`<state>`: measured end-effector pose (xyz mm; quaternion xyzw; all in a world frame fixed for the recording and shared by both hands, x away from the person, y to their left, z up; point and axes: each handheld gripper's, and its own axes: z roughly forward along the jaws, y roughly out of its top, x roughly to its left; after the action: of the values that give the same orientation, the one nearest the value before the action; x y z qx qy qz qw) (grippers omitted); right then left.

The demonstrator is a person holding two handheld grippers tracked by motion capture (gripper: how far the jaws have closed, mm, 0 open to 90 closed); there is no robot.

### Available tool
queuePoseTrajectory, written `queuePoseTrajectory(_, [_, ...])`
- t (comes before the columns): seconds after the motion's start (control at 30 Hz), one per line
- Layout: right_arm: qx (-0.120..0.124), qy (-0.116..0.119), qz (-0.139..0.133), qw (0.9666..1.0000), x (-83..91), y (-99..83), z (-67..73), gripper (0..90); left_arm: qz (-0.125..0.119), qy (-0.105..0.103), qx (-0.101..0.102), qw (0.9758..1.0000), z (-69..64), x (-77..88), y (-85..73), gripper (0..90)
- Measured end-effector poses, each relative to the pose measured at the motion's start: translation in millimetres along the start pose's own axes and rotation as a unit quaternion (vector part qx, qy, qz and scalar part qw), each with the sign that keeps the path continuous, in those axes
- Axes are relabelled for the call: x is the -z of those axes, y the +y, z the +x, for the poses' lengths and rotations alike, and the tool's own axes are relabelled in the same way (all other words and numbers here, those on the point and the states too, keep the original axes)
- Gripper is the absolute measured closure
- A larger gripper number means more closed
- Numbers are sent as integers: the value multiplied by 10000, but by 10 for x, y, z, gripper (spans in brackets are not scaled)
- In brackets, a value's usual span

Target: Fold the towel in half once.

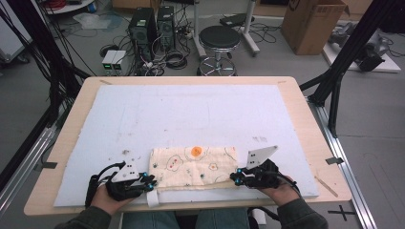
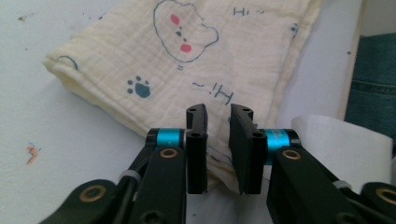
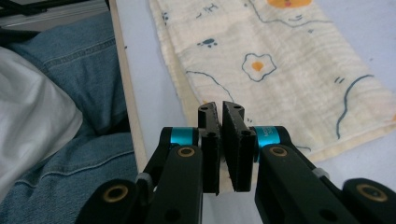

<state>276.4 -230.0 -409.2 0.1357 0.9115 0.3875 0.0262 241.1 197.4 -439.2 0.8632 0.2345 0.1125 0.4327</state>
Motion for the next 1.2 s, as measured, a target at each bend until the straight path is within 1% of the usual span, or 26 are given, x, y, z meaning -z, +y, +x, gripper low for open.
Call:
queuePoseTrajectory(0.03, [-32,26,1,10000,-8,-14,5,855,-35,-69,-28,10000,3,15,6,730])
queuePoseTrajectory(0.07, [-40,22,22,10000,-16,-25,8,855,-98,-149,9,9998,-6,23,9,713])
queuePoseTrajectory(0.1, [-42,29,30,10000,-20,-35,9,855,-140,-226,2,9996,-12,27,12,695])
queuePoseTrajectory(0.13, [-68,48,23,10000,-21,-40,12,855,-176,-291,-38,9994,-27,28,16,687])
queuePoseTrajectory(0.2, [-67,39,-25,10000,-12,-47,11,854,-94,-329,-103,9994,-42,6,18,678])
queuePoseTrajectory(0.23, [-111,37,-55,9999,1,-44,14,855,-9,-309,-134,9994,-46,-11,14,679])
queuePoseTrajectory(0.3, [-88,30,-116,9999,13,-37,9,854,135,-260,-168,9994,-51,-38,5,691])
queuePoseTrajectory(0.37, [-103,20,-115,9999,24,-31,15,854,213,-201,-157,9994,-48,-52,-2,715])
queuePoseTrajectory(0.5, [-78,11,-159,9998,29,-35,16,854,230,-197,-202,9993,-46,-51,-2,791])
queuePoseTrajectory(0.57, [-90,0,-173,9998,37,-32,19,854,194,-187,-272,9993,-58,-44,5,849])
queuePoseTrajectory(0.6, [-83,2,-188,9998,40,-32,16,854,144,-174,-279,9994,-62,-35,12,857])
queuePoseTrajectory(0.63, [-103,-3,-184,9998,48,-29,19,854,56,-158,-248,9996,-67,-20,17,858])
queuePoseTrajectory(0.67, [-81,1,-198,9998,50,-28,16,854,10,-165,-261,9995,-59,3,22,858])
queuePoseTrajectory(0.73, [-105,-10,-194,9998,58,-28,19,854,-84,-158,-223,9996,-54,34,24,856])
queuePoseTrajectory(0.87, [-98,4,-152,9998,52,-38,32,854,-171,-147,-215,9995,-57,84,28,856])
queuePoseTrajectory(0.9, [-85,10,-154,9998,50,-45,28,854,-184,-145,-197,9995,-59,90,29,855])
queuePoseTrajectory(0.93, [-122,14,-154,9998,51,-49,31,854,-191,-155,-183,9995,-62,92,27,853])
queuePoseTrajectory(0.97, [-126,25,-169,9998,46,-57,29,854,-155,-176,-210,9995,-59,92,24,851])
queuePoseTrajectory(1.0, [-125,10,-135,9998,45,-63,28,854,-135,-192,-208,9995,-58,88,21,848])
queuePoseTrajectory(1.07, [-113,59,-105,9999,29,-73,32,853,-91,-265,-193,9994,-61,79,13,835])
queuePoseTrajectory(1.13, [-126,120,-5,9998,5,-89,42,844,-91,-334,-184,9992,-67,78,6,813])
queuePoseTrajectory(1.2, [-163,189,87,9997,-21,-114,37,814,-112,-375,-151,9991,-70,87,13,775])
